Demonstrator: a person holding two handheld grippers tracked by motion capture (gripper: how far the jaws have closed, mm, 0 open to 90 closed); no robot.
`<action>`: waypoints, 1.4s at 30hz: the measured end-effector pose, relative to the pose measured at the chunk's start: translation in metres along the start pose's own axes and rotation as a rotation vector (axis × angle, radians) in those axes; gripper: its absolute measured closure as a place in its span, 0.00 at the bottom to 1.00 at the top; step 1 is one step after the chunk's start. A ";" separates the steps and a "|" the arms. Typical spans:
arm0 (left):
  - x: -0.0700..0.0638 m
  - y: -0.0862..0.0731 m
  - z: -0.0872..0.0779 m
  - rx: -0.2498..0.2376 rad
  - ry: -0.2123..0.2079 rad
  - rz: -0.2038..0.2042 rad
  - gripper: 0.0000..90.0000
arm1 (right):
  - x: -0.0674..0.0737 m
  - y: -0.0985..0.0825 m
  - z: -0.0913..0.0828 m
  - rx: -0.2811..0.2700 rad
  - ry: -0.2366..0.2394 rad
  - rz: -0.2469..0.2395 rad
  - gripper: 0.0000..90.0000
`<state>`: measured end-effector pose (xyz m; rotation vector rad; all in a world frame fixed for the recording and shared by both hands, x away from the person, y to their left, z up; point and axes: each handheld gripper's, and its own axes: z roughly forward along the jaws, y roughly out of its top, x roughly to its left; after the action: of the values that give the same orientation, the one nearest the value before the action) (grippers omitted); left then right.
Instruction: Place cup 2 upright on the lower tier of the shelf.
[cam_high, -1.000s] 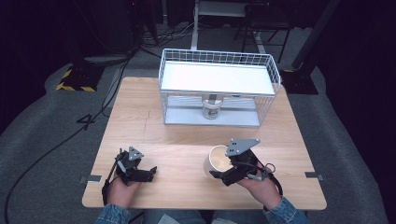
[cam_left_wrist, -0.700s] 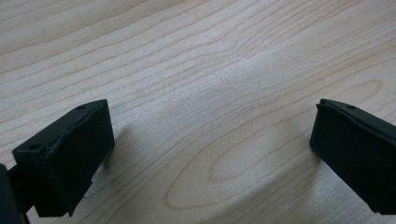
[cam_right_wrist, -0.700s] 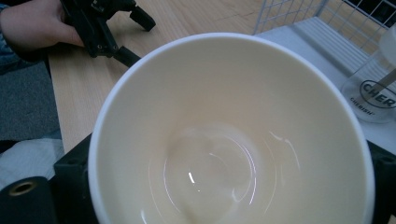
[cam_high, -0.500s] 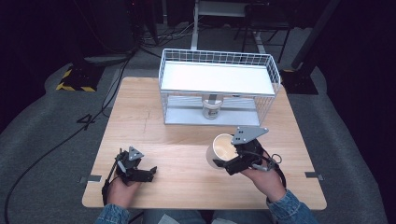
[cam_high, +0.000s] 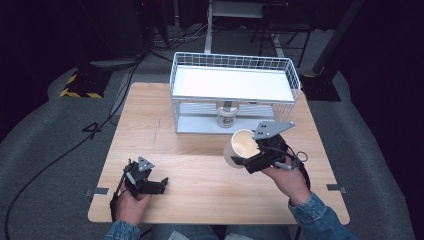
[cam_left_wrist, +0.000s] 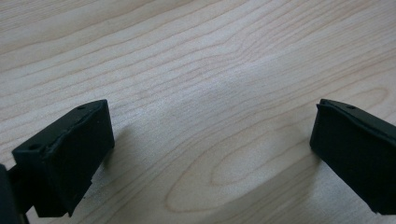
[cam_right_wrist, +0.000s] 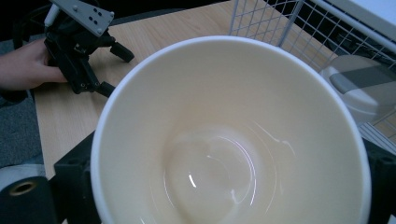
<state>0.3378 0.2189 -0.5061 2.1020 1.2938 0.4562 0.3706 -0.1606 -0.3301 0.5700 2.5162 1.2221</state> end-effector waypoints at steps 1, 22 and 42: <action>0.000 0.000 0.000 0.000 0.001 -0.001 0.00 | -0.002 0.002 -0.001 -0.002 -0.002 0.001 0.11; 0.001 0.002 0.001 0.002 0.008 -0.013 0.00 | -0.035 0.048 -0.019 -0.039 -0.066 0.025 0.11; 0.003 0.003 0.003 -0.003 0.016 -0.018 0.00 | -0.083 0.085 -0.025 -0.037 -0.176 0.094 0.11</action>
<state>0.3424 0.2194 -0.5062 2.0863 1.3194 0.4678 0.4521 -0.1682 -0.2409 0.7602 2.3402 1.1917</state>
